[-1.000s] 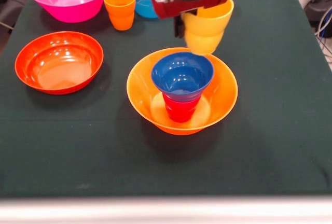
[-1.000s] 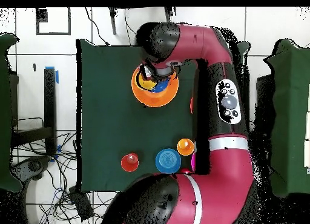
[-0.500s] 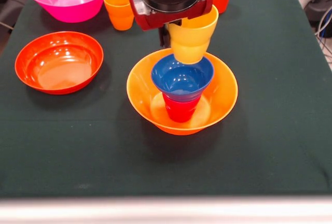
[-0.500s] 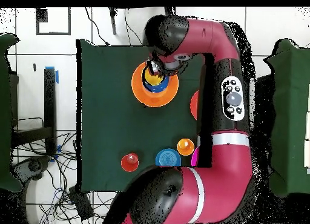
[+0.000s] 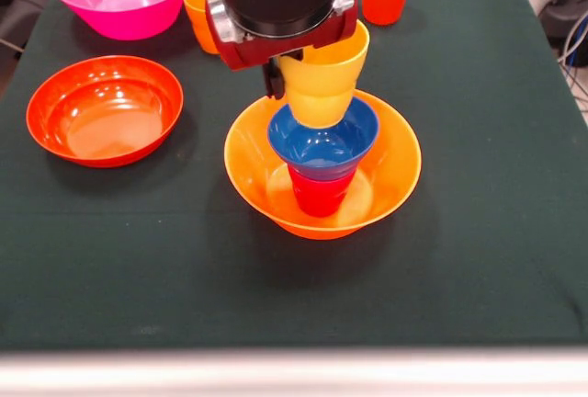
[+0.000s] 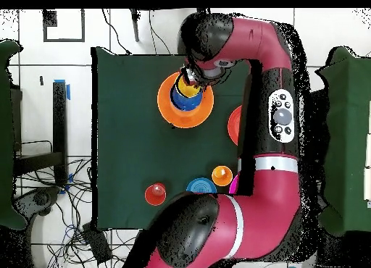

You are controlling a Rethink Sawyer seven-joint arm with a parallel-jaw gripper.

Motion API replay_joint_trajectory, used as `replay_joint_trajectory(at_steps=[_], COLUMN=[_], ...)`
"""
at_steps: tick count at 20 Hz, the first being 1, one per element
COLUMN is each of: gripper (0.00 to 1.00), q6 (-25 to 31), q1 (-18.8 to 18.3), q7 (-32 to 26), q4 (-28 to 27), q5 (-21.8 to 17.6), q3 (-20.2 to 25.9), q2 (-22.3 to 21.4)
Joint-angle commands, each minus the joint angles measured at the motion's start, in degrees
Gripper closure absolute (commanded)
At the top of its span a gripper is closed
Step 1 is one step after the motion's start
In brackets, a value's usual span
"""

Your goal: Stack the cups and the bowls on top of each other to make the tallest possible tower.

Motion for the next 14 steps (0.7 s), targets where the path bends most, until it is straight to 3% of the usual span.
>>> replay_joint_trajectory(at_steps=[1,14], gripper=[1.00,1.00], q6=[1.2,0.9], q1=[0.2,1.6], q7=[-20.5,-16.6], q4=[-1.6,-0.8], q5=[-5.0,-4.1], q3=[3.1,2.3], q2=[2.5,3.0])
